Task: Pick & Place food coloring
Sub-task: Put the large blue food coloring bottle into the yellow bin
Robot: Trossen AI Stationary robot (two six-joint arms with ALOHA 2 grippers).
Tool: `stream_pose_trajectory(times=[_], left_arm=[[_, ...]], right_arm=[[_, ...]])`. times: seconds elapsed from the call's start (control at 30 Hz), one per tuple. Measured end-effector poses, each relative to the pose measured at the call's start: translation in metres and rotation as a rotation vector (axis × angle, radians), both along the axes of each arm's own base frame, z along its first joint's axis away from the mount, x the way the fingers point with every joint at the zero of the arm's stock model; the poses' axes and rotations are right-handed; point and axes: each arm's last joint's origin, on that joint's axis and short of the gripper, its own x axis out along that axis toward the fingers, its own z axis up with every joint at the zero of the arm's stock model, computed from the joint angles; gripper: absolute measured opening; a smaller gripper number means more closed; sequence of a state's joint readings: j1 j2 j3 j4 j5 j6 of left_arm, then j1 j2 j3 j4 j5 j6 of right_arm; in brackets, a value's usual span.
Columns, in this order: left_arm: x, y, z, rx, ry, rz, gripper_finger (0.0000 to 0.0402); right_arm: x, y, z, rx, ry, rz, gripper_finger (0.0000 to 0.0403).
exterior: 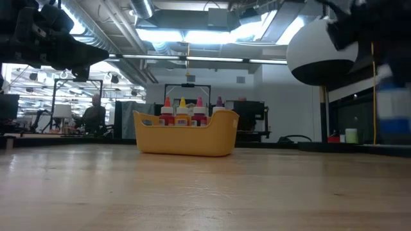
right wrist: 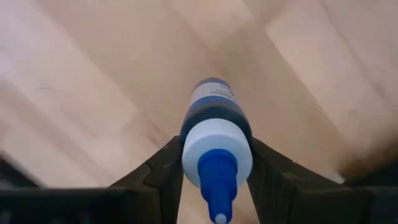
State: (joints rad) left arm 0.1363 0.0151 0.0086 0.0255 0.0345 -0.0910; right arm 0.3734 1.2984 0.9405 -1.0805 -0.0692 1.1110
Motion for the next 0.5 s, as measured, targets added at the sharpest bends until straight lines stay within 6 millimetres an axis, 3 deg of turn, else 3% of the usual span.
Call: stream_pose_trajectory(times=[0.3,0.5], left_arm=[[0.000,0.000,0.000,0.000,0.000,0.000,0.0011],[0.000,0.000,0.000,0.000,0.000,0.000,0.0007]], right_arm=[[0.028,-0.042,0.061,-0.038,-0.098,0.167,0.0143],[0.078,-0.068,0.080,-0.085,-0.109,0.348,0.0146]])
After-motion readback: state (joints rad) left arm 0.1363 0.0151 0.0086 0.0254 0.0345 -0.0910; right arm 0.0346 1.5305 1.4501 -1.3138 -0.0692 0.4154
